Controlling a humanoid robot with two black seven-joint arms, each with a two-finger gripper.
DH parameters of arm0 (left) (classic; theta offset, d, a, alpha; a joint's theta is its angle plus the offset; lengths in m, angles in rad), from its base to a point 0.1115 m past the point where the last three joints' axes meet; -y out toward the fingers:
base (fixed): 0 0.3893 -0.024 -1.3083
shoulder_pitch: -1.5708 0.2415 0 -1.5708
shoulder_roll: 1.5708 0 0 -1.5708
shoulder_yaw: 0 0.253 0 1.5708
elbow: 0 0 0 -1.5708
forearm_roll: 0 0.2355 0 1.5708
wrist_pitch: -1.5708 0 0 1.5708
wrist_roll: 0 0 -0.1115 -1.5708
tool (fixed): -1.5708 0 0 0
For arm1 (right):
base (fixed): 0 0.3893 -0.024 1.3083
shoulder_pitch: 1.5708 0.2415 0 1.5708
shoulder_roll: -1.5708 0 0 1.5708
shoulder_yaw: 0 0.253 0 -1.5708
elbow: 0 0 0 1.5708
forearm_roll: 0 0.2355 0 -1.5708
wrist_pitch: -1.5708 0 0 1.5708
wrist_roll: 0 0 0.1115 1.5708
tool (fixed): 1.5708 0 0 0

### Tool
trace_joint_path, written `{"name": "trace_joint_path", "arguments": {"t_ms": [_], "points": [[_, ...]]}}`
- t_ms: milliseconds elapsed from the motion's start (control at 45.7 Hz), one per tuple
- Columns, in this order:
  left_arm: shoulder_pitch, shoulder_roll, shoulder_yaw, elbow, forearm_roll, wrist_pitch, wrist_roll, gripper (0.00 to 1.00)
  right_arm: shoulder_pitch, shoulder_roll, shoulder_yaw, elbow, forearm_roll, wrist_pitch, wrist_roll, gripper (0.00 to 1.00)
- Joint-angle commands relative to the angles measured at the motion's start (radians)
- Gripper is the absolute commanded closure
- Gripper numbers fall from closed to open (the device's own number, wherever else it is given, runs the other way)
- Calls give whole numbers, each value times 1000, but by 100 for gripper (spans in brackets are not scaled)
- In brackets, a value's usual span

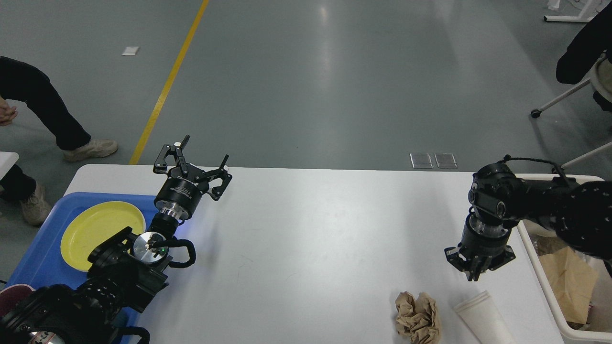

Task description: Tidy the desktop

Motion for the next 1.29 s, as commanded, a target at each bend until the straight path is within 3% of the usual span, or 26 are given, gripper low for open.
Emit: {"name": "trace_joint_path", "arguments": {"t_ms": [0,285,482,1270], "points": [[0,0,0,0,1,-1,0,3,94,-30,65,8,1,0,0,3],[0,0,0,0,1,0,0,3,351,-186,27,248,0,0,-1,0],[0,0,0,0,0,0,0,3,406,-203,-85,287,-2,0,-3,0],[0,0,0,0,0,0,0,3,85,-203,-87,292,3,0,-3,0]]}}
